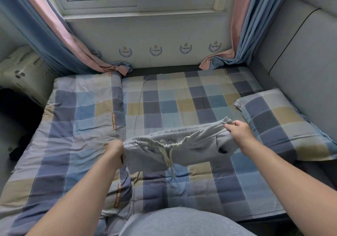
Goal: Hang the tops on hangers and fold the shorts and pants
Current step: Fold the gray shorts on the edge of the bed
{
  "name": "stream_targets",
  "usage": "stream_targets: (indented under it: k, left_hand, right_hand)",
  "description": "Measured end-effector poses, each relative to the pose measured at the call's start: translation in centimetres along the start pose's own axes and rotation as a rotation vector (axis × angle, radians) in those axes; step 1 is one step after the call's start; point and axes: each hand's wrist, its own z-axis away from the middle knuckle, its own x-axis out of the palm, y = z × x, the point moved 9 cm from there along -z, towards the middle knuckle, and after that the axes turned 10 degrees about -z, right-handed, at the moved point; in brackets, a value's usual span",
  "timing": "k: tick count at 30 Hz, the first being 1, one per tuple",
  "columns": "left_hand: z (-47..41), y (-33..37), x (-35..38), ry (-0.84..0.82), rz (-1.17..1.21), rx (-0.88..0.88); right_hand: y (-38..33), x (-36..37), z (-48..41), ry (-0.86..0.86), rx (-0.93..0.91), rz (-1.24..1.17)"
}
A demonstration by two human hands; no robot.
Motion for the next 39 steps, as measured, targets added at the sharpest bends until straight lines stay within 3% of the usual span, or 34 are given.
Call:
stream_targets:
  k: [5,12,16,20,22,26,29,33,36,39]
  left_hand:
    - [3.3,1.7,4.9,-0.189,0.141,0.030]
    - [11.9,6.4,10.3,-0.331,0.118,0.414]
    - [17.0,8.2,11.2,-0.499,0.005,0.652]
    - [18.7,8.8,11.3,-0.595,-0.067,0.830]
    - [18.9,9.0,11.5,-0.590,-0.085,0.886]
    - [18.4,9.5,10.2,-0.422,-0.109,0.951]
    - [17.8,9.1,9.9,-0.475,-0.045,0.887]
    - [16.9,8.9,9.3,-0.612,0.087,0.739]
    - [15.4,8.8,8.6,-0.612,0.160,0.635]
    - [13.0,7.6,8.2,-0.558,0.089,0.513]
  right_hand:
    - [-2.4,4.3,3.0,-0.116,-0.016,-0.137]
    - [-8.3,11.0,10.4,-0.533,-0.281,-0.132]
    - [-10.4,12.4,13.0,-0.678,-0.455,0.027]
    - [-12.0,11.8,14.4,-0.560,-0.752,0.369]
    - [-12.7,11.7,15.1,-0.556,-0.829,0.370]
    - [-12.5,10.0,13.8,-0.583,-0.668,-0.008]
    - [-9.1,8.0,10.4,-0.460,-0.464,0.067]
    - [-3.2,9.5,9.9,-0.745,-0.093,-0.082]
    - [-1.6,10.9,11.0,-0.871,-0.026,-0.185]
    - [-0.8,11.9,10.9,-0.799,-0.070,-0.118]
